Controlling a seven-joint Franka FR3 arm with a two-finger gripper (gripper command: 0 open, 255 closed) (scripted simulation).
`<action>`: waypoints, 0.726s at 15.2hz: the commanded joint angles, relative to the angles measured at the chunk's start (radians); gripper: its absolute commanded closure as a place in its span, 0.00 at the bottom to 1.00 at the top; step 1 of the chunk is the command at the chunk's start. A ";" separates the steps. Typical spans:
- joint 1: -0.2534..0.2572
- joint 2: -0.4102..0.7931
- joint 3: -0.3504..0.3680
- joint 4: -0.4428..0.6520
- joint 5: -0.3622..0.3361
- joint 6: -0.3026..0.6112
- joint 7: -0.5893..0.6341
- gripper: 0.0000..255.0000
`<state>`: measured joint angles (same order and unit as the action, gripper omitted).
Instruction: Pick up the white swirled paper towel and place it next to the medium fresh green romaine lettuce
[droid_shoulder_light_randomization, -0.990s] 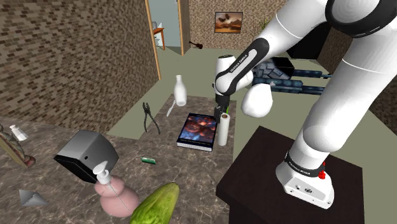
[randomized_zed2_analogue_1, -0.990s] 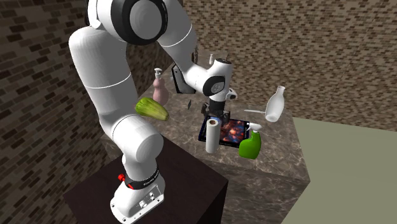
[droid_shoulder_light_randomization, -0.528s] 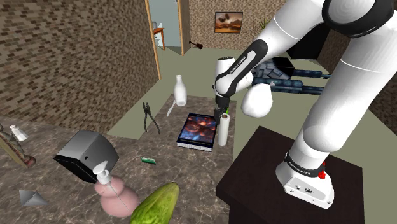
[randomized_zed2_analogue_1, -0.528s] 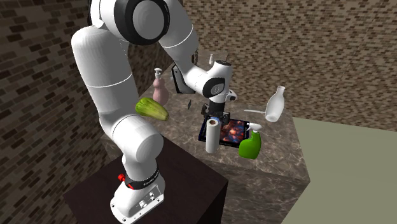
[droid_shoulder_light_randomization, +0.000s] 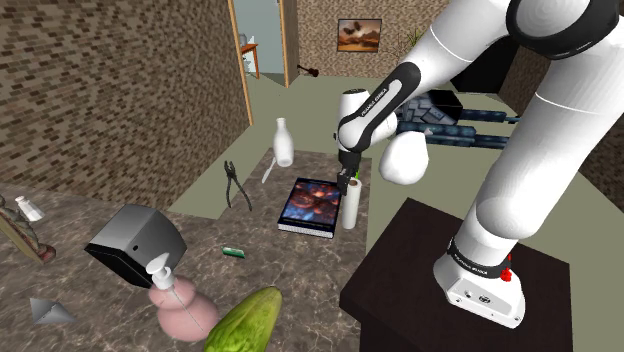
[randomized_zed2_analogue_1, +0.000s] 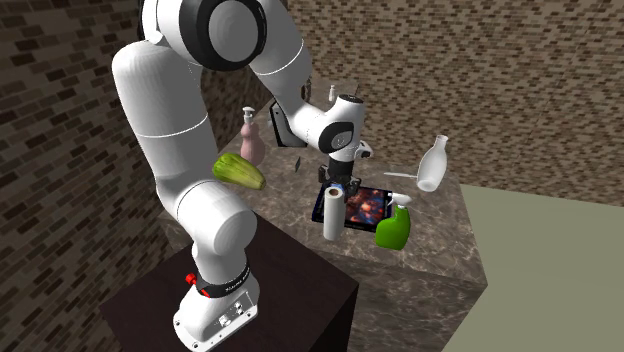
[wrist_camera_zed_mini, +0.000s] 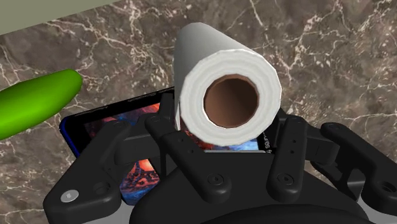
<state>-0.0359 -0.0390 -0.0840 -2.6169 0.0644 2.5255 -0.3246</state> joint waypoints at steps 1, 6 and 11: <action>0.000 0.000 0.000 0.000 0.000 0.000 0.000 1.00; -0.001 -0.040 0.000 0.006 -0.009 -0.047 0.008 1.00; -0.004 -0.103 0.001 0.022 -0.022 -0.125 0.019 1.00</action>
<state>-0.0391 -0.1290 -0.0831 -2.5970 0.0450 2.4158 -0.3074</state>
